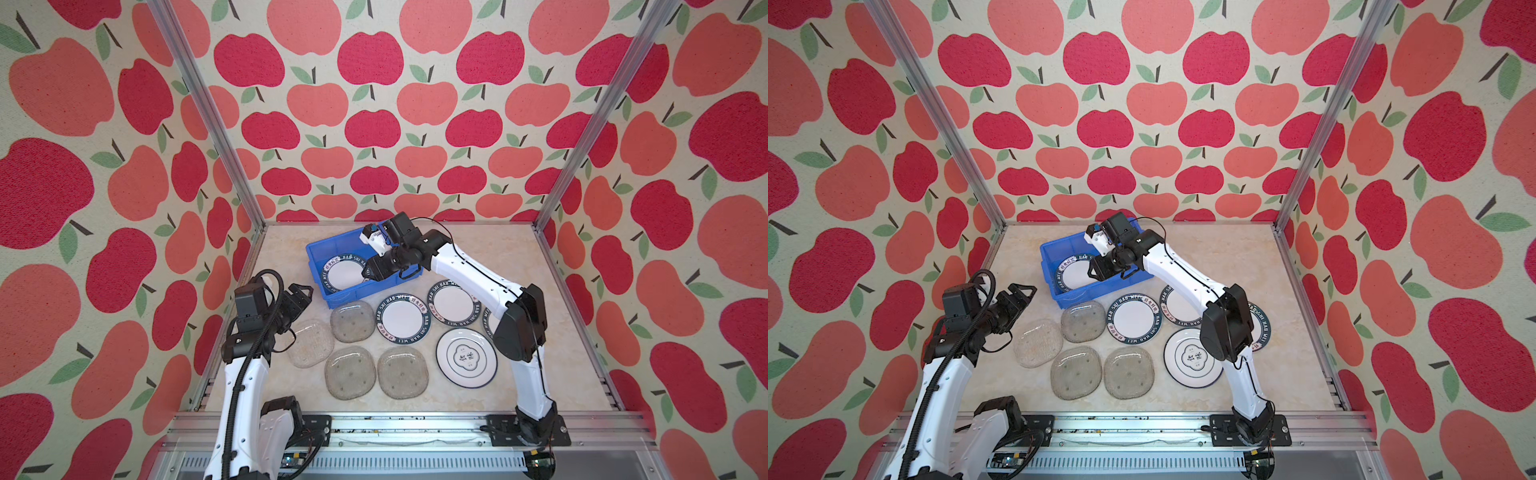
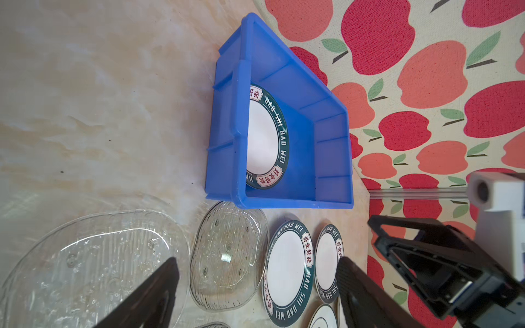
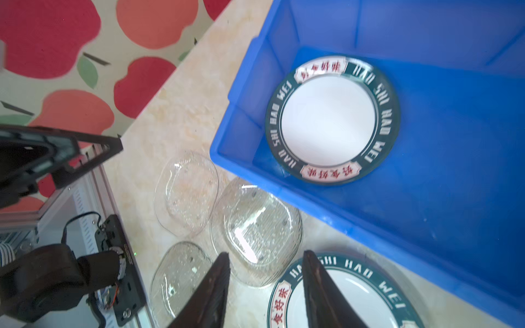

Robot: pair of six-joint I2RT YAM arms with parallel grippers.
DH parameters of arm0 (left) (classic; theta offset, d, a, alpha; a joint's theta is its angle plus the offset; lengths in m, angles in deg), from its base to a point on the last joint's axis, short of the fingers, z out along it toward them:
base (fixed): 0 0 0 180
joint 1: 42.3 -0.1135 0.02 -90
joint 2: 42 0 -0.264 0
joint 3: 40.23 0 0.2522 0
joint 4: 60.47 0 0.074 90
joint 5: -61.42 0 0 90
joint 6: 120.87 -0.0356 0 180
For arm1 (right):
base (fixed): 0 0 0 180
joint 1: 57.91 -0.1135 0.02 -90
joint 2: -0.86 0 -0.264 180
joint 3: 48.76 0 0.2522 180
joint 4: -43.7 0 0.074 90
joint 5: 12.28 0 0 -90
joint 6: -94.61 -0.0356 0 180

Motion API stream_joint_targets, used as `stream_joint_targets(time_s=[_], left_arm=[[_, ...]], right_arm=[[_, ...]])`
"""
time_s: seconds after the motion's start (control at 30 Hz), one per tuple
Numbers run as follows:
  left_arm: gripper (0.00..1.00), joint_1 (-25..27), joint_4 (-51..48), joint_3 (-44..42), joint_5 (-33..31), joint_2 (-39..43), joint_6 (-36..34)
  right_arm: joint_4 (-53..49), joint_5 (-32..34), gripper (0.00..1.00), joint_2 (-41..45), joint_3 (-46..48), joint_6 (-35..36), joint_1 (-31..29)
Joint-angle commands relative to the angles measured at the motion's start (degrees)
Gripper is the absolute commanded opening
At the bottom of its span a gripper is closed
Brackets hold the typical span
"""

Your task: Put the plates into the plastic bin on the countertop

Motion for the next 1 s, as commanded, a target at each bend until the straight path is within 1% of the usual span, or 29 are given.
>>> stream_joint_targets(time_s=[0.0, 0.1, 0.2, 0.3, 0.4, 0.57, 0.97], left_arm=[[0.90, 0.56, -1.36, -2.62, 1.93, 1.41, 1.50], [0.90, 0.76, -1.00, -3.42, 2.31, 1.45, 0.88], [0.90, 0.92, -0.05, -3.80, 2.45, 0.67, 0.27], [0.90, 1.24, 1.49, -4.28, 2.27, 0.71, 0.33], [0.90, 1.59, 3.15, -5.13, 2.31, 0.93, 0.91], [0.90, 2.38, 4.04, -4.62, 2.23, -0.45, 0.18], [0.91, 3.64, 7.05, -3.79, 2.16, -4.27, -0.44]], right_arm=[[-0.37, 2.99, 0.47, 4.59, 6.66, 3.34, -0.87], [1.93, 3.56, 0.49, 4.65, 11.09, 4.15, -2.00], [2.07, 3.94, 0.49, 2.16, 11.37, 4.28, -2.33], [4.49, 5.09, 0.49, 0.65, 11.87, 3.91, -2.34], [5.43, 5.65, 0.47, -1.22, 11.20, 3.81, -2.28], [7.37, 4.45, 0.39, -4.12, 10.55, 2.96, -2.33], [10.56, 3.89, 0.38, -8.41, 10.91, 1.07, -2.25]])
